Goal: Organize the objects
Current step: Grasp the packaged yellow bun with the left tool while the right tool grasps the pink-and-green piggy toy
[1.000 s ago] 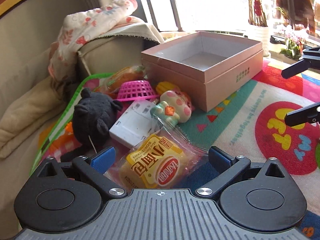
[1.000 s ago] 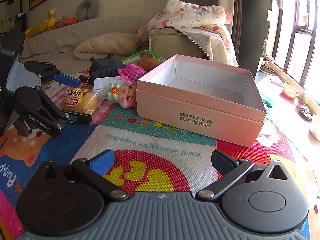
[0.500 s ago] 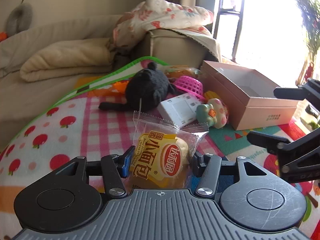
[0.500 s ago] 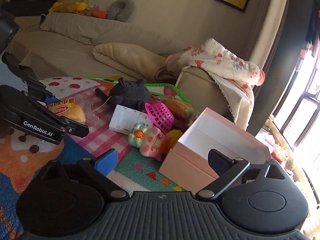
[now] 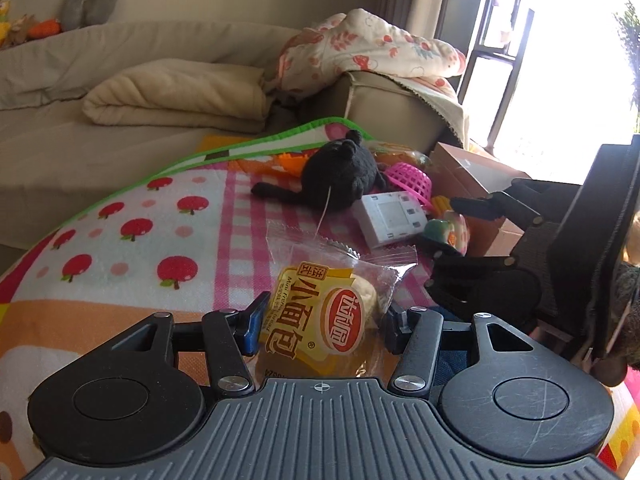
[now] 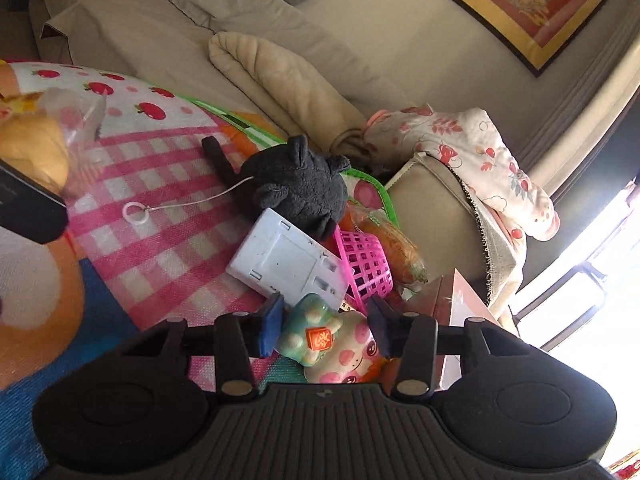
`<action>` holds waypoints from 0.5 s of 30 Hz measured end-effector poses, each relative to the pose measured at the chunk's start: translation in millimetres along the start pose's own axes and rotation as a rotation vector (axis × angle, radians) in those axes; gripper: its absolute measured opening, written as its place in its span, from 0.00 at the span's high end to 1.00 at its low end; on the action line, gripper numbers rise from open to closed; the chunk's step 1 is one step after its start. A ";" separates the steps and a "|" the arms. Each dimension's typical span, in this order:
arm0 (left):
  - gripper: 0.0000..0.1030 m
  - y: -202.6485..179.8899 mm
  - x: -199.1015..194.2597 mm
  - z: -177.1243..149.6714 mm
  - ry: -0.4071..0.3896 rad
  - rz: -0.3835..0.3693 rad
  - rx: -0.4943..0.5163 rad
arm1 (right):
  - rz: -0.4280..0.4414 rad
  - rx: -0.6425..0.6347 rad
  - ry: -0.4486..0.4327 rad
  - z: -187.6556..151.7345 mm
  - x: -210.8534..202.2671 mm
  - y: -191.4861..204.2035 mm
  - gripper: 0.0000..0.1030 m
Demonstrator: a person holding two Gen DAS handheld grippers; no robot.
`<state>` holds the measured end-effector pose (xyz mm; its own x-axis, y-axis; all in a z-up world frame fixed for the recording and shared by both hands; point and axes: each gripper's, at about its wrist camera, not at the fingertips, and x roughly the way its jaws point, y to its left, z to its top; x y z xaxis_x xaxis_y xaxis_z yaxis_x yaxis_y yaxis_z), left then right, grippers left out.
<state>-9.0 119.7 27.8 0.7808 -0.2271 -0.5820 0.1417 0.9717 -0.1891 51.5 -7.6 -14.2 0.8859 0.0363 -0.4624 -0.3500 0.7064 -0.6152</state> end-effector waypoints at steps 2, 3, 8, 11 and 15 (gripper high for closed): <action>0.43 -3.6 1.0 -1.5 0.005 -0.015 0.002 | 0.041 0.000 -0.010 -7.5 -24.2 -8.0 0.74; 0.43 -5.5 1.2 -1.9 0.006 -0.022 0.003 | 0.055 -0.010 -0.008 -12.9 -36.4 -10.1 0.74; 0.43 -21.6 1.9 -3.5 0.016 -0.069 0.018 | 0.109 -0.039 0.030 -50.5 -84.5 -18.0 0.77; 0.43 -33.4 2.4 -5.7 0.028 -0.083 0.040 | 0.094 0.017 0.069 -67.8 -93.0 -29.9 0.77; 0.43 -47.3 2.0 -11.3 0.059 -0.077 0.066 | 0.132 0.205 0.102 -74.7 -87.7 -55.7 0.39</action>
<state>-21.0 72.6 26.6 0.7293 -0.3026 -0.6136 0.2407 0.9530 -0.1839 -29.4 -102.9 12.8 0.7976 0.0738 -0.5986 -0.3827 0.8291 -0.4076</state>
